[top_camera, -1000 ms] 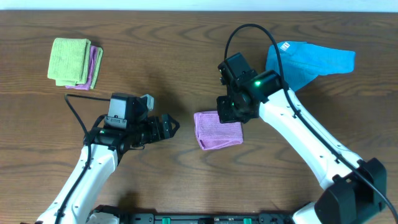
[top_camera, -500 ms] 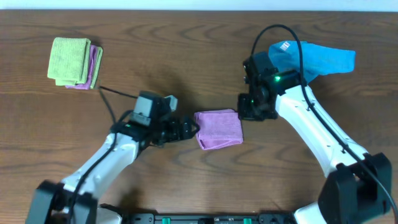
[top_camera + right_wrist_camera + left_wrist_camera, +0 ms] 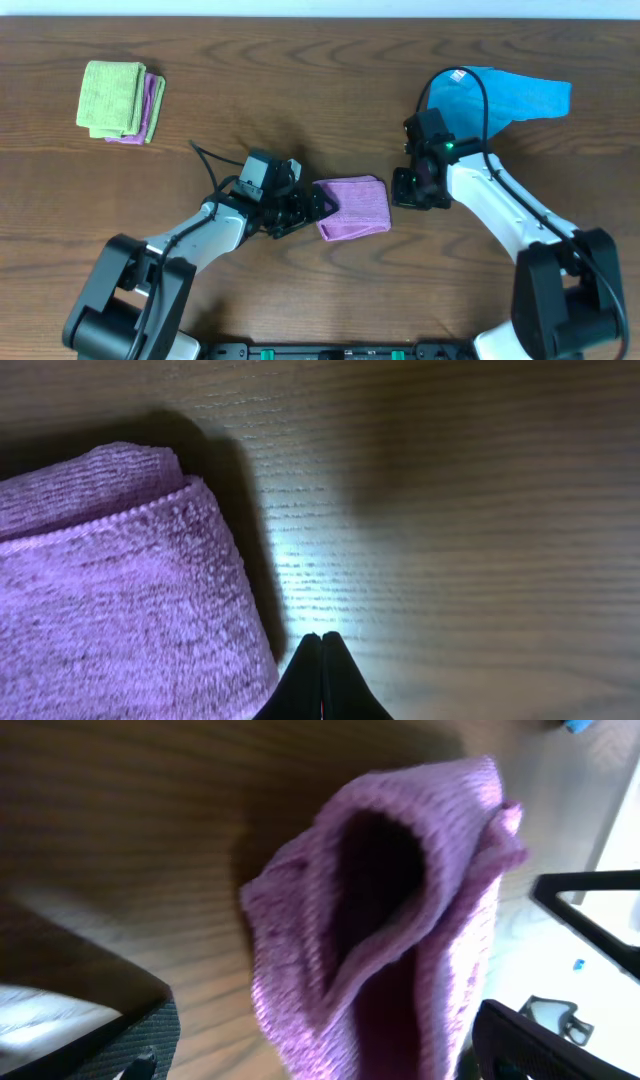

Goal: Fold the cloth
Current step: 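Grasp the folded pink bundle's left side with the left gripper, then lift the pink bundle with the left gripper and carry it left, then place the pink bundle on top of the green cloth stack, release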

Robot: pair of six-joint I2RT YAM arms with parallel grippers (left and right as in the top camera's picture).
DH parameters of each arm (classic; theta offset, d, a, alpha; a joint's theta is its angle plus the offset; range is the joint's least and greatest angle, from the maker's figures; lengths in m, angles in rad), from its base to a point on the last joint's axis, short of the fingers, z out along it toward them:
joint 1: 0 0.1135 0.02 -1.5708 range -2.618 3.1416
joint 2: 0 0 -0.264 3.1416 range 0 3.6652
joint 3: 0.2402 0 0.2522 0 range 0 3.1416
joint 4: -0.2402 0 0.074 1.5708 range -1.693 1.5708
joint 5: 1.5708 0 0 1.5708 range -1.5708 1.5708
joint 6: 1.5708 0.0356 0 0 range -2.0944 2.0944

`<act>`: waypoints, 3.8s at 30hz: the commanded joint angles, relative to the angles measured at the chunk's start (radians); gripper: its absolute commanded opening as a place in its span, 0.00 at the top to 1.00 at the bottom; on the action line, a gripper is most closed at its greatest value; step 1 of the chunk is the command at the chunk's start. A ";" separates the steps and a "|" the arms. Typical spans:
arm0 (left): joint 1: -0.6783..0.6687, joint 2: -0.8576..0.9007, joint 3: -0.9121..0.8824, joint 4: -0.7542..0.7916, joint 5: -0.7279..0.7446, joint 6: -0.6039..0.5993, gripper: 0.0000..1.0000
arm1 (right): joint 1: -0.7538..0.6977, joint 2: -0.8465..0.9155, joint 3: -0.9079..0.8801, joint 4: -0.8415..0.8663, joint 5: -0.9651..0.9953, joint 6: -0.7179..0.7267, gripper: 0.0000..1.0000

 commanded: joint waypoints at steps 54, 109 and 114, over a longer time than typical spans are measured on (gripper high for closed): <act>0.561 -0.247 0.266 0.093 0.116 -0.176 0.94 | -0.109 0.116 0.198 -0.160 -0.230 -0.187 0.99; 0.961 0.353 0.494 0.505 0.050 -0.349 0.94 | 0.021 0.116 0.198 -0.161 -0.236 -0.215 0.99; 0.949 0.385 0.494 0.483 0.084 -0.358 0.94 | 0.027 0.116 0.198 -0.161 -0.237 -0.211 0.99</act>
